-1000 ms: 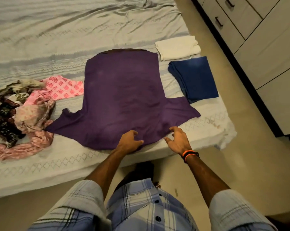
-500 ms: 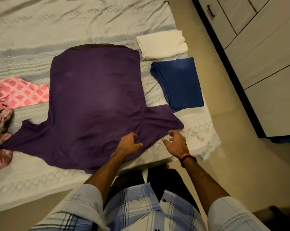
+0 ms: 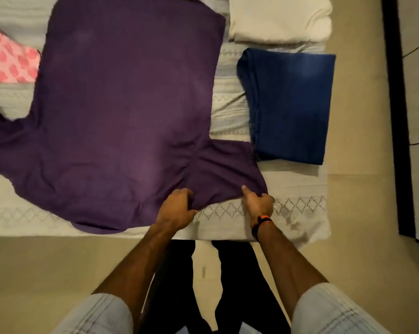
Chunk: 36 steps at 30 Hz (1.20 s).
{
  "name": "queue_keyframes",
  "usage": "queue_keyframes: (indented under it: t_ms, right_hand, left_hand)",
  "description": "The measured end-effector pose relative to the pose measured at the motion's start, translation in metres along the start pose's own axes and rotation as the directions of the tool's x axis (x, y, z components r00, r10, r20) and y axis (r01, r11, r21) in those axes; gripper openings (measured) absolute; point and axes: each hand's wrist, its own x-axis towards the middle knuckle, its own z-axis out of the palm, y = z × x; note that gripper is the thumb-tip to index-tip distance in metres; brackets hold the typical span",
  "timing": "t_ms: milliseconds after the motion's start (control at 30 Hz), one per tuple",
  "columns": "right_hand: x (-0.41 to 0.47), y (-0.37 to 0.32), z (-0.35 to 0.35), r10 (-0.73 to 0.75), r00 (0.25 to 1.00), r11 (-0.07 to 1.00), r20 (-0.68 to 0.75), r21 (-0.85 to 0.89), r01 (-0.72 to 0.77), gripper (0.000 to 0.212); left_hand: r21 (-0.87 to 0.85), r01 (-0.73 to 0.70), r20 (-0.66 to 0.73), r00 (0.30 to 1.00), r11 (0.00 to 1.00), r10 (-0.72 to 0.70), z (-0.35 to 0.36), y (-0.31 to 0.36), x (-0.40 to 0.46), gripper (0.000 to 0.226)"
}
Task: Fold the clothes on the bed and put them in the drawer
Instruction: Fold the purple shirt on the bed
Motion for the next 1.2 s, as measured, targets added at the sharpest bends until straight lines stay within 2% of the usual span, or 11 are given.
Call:
queue_keyframes:
  t_ms: [133, 233, 333, 533, 700, 767, 833, 933, 1033, 1100, 1200]
  right_hand:
    - [0.021, 0.002, 0.012, 0.167, 0.985, 0.937, -0.036, 0.318, -0.147, 0.092]
    - [0.024, 0.001, 0.015, 0.185, 0.979, 0.866, 0.081, 0.458, -0.202, 0.048]
    - [0.022, 0.001, 0.012, 0.133, 0.978, 0.877, 0.160, 0.440, -0.192, 0.036]
    - [-0.001, -0.015, 0.020, -0.179, 0.972, 0.906, 0.156, 0.410, 0.101, 0.034]
    - [-0.046, -0.038, 0.056, -0.430, 0.865, 0.888, 0.258, 0.296, 0.353, 0.019]
    - [-0.072, -0.040, 0.080, -0.549, 0.774, 0.836, 0.315, 0.211, 0.507, 0.031]
    - [-0.098, -0.037, 0.110, -0.648, 0.658, 0.740, 0.385, 0.111, 0.664, 0.039]
    - [-0.143, -0.031, 0.156, -0.719, 0.438, 0.515, 0.540, -0.010, 0.857, 0.035]
    - [-0.175, -0.020, 0.197, -0.564, 0.262, 0.369, 0.783, -0.044, 0.928, 0.030]
    - [-0.183, -0.013, 0.211, -0.508, 0.230, 0.360, 0.830, -0.038, 0.932, 0.030]
    - [-0.171, -0.003, 0.205, -0.658, 0.368, 0.466, 0.657, -0.029, 0.884, 0.022]
  left_hand:
    - [0.024, 0.002, -0.075, 0.997, 1.000, 0.000, 0.025, -0.012, 0.000, 0.057]
    - [0.040, 0.002, -0.080, 0.997, 0.999, 0.001, 0.034, -0.015, -0.007, 0.060]
    - [0.053, 0.003, -0.095, 0.996, 0.999, 0.002, 0.039, -0.014, -0.013, 0.064]
    - [-0.113, 0.019, -0.170, 0.985, 0.993, -0.038, 0.044, -0.017, -0.014, 0.069]
    - [-0.420, 0.053, -0.184, 0.973, 0.906, -0.142, 0.039, -0.026, -0.017, 0.080]
    - [-0.601, 0.061, -0.118, 0.979, 0.797, -0.164, 0.033, -0.028, -0.021, 0.089]
    - [-0.821, 0.069, -0.056, 0.978, 0.567, -0.201, 0.022, -0.033, -0.025, 0.087]
    - [-0.954, -0.017, -0.119, 0.938, 0.299, -0.325, -0.003, -0.054, -0.025, 0.054]
    - [-0.975, -0.194, -0.131, 0.895, -0.108, -0.427, -0.030, -0.088, -0.024, 0.020]
    - [-0.932, -0.188, -0.038, 0.901, -0.310, -0.433, -0.043, -0.114, -0.021, 0.025]
    - [-0.962, -0.055, 0.085, 0.870, -0.267, -0.486, -0.059, -0.140, -0.015, 0.041]
